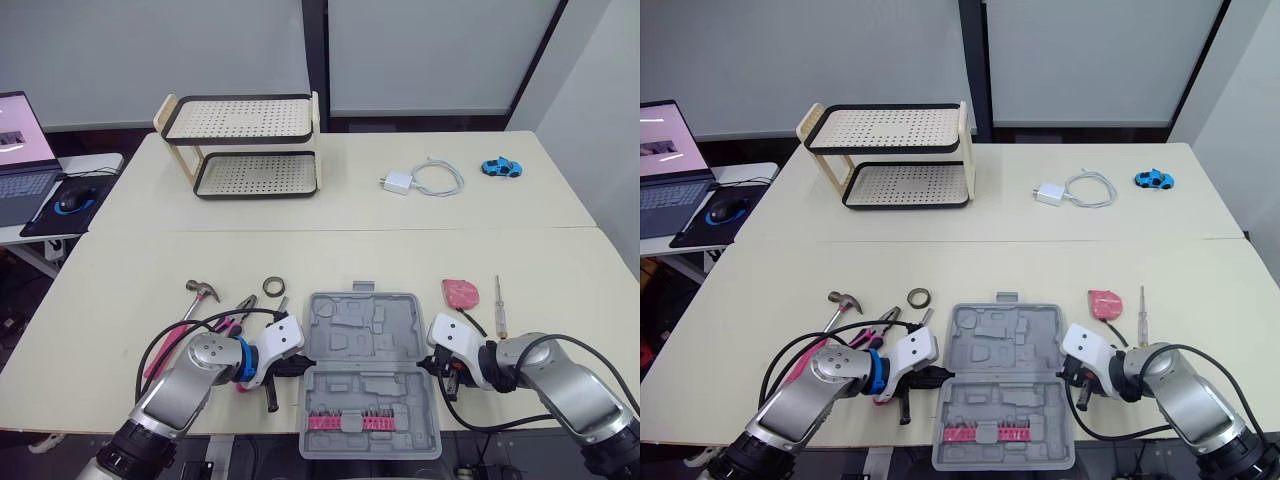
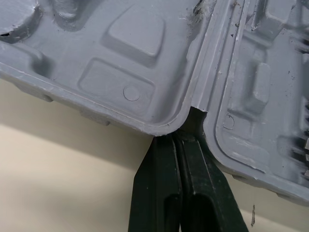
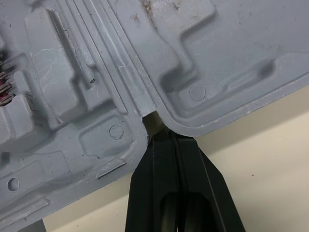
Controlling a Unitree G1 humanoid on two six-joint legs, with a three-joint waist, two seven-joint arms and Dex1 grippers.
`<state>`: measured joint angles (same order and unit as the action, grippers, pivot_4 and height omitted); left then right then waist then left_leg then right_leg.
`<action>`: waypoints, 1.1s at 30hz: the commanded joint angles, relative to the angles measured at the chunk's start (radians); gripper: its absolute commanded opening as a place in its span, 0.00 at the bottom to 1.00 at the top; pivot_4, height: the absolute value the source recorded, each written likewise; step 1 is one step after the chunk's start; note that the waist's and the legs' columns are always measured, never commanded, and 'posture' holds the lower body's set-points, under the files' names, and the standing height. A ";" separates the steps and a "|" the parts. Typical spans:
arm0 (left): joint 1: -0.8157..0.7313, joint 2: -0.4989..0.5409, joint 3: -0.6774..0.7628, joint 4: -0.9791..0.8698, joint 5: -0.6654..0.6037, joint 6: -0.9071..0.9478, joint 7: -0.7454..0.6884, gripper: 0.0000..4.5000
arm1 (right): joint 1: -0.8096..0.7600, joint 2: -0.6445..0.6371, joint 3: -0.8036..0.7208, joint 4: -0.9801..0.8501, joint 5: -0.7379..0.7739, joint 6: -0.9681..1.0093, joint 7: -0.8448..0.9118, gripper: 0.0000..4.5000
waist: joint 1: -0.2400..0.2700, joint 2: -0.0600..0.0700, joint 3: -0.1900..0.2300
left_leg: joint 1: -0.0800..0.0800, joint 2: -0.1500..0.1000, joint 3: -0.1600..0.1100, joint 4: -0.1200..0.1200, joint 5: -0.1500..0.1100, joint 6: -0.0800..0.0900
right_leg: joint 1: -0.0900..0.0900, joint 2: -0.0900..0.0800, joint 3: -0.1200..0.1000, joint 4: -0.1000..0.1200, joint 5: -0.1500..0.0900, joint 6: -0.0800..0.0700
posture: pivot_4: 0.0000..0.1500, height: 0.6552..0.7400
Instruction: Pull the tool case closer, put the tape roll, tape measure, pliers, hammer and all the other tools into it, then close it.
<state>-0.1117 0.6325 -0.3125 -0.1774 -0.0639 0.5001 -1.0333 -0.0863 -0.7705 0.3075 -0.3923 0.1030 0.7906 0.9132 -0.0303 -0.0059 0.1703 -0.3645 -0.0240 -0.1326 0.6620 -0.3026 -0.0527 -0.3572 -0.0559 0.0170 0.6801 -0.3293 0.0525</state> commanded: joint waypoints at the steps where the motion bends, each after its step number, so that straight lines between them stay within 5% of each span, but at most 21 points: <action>1: 0.005 -0.002 -0.030 -0.032 -0.023 0.004 -0.018 0.01 | 0.008 -0.001 0.019 -0.066 0.041 -0.010 0.030 0.00 | 0.000 0.000 0.000 | 0.000 0.000 0.000 0.000 0.000 0.000 | 0.000 0.000 0.000 0.000 0.000 0.000 | 1.00 1.00; 33: 0.028 0.025 -0.033 -0.058 -0.032 0.024 -0.015 0.01 | -0.008 -0.012 0.018 -0.052 0.053 -0.013 0.019 0.00 | 0.000 0.000 0.000 | 0.000 0.000 0.000 0.000 0.000 0.000 | 0.000 0.000 0.000 0.000 0.000 0.000 | 1.00 1.00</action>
<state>-0.0917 0.6619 -0.3182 -0.2096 -0.0779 0.5238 -1.0399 -0.0806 -0.7896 0.3169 -0.4108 0.1353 0.7945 0.9233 -0.0305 -0.0059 0.1703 -0.3645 -0.0238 -0.1325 0.6620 -0.3027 -0.0527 -0.3572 -0.0558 0.0171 0.6800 -0.3293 0.0525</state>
